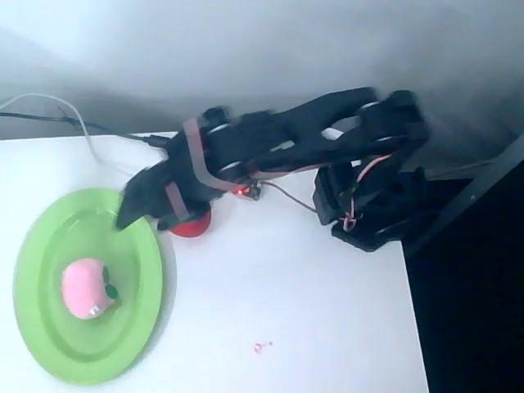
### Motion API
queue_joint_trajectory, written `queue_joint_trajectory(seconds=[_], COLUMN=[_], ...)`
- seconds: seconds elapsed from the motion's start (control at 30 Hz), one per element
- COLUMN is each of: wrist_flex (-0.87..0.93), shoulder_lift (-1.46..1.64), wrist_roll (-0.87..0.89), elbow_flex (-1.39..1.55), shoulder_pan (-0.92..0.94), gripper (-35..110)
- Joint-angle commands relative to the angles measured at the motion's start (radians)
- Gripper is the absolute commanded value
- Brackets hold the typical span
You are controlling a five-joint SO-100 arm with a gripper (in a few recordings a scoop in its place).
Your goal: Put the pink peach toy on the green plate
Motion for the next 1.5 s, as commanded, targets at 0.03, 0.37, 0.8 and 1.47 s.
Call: queue_joint_trajectory(seconds=[0.03, 0.37, 0.8, 1.47], wrist_flex=[0.000, 0.164, 0.299, 0.403], shoulder_lift=[0.382, 0.827, 1.252, 1.312], wrist_roll=[0.044, -0.006, 0.075, -0.014], elbow_flex=[0.316, 0.811, 1.249, 1.424], shoulder_pan=[0.060, 0.221, 0.215, 0.140], gripper=[0, 0, 0, 0])
